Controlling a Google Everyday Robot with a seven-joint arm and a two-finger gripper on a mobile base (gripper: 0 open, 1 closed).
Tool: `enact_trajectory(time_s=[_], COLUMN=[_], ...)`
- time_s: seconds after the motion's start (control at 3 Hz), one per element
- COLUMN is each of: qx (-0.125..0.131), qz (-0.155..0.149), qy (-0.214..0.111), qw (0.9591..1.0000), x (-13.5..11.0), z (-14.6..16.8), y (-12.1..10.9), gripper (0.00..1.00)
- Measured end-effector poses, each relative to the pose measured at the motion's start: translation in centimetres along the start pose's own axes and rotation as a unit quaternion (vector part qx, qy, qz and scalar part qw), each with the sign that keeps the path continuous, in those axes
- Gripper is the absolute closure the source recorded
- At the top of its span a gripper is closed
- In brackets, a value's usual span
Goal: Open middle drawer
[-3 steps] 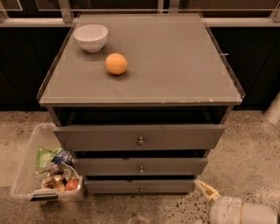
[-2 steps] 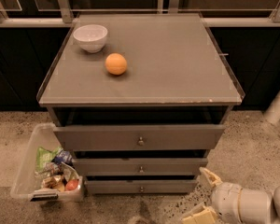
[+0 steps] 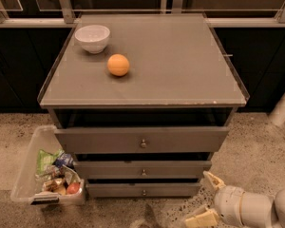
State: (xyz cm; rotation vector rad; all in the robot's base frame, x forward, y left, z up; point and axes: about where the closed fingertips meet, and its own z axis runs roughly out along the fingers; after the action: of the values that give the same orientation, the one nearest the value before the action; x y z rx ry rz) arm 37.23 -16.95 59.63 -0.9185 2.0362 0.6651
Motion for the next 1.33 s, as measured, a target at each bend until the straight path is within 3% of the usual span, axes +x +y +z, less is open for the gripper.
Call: enact_trajectory(time_s=[0.33,1.0,1.33], qx=[0.009,-0.018,-0.022], qz=[0.01,0.007,0.01], qy=[-0.018,-0.073,-0.077], qw=[0.9997,0.9971,0.9968], x=[1.6,3.8,3.9], z=[2.0,8.3,8.9], y=[-2.5,-5.9,-5.9], gripper=[0.0,0.0,0.0])
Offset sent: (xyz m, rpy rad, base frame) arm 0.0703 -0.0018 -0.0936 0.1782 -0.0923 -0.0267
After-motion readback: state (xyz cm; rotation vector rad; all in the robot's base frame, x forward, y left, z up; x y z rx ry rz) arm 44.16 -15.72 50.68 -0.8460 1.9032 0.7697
